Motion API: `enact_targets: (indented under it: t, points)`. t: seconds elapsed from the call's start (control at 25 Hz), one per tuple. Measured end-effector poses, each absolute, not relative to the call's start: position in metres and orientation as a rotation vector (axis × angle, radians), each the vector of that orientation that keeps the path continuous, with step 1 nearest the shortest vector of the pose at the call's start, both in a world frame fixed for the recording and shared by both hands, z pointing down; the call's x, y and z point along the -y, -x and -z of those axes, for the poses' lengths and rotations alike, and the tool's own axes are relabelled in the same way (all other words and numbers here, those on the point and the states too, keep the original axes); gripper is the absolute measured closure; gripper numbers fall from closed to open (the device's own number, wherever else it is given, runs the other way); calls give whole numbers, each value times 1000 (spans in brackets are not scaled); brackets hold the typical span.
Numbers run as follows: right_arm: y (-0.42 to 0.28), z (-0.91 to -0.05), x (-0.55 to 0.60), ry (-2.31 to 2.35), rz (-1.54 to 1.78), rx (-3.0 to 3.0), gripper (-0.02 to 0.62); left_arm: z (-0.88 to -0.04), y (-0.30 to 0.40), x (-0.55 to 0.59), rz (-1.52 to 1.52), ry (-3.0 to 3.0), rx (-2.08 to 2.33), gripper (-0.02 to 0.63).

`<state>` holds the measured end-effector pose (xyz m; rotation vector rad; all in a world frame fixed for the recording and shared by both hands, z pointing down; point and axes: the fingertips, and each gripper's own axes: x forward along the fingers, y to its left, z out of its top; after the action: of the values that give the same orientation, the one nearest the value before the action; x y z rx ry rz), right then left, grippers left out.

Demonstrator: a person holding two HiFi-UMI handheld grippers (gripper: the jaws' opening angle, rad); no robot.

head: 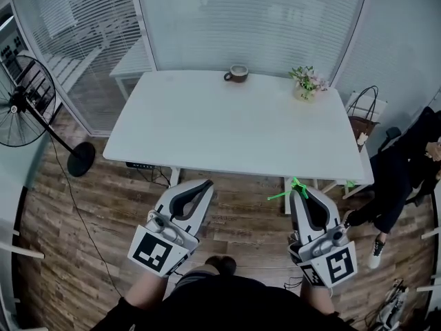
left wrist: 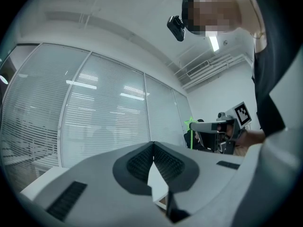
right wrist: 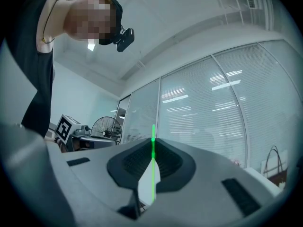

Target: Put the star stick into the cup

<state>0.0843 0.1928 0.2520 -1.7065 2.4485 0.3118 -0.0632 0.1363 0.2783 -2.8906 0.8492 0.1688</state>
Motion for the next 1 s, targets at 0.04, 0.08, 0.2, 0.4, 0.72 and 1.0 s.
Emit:
enact_targets:
  t: [0.04,0.08,0.2,0.4,0.72,1.0]
  points:
    - [-83,-251,-193,1704,-319,-2448,575,-279,63,-136,-169,2894,-843,592]
    - [-81,-250,-194,1700,-327,-2447,575,-280,62,-136,-168,2898,-837,592]
    - [-80,-251,-194,1688,-314,-2446,574,-281,60,-135,-174,2904,-832,592]
    - [-80,-256,-191,1691,-289,-2467,574,-285,58,-135,-174,2915,-842,592]
    - [-79,-258,-187,1683,-294,-2476,575,-286,64,-132,-160,2908,-875,592]
    - [-88,-252,-187,1658,-302,-2468,575,-286,68,-127,-159,2879,-941,592]
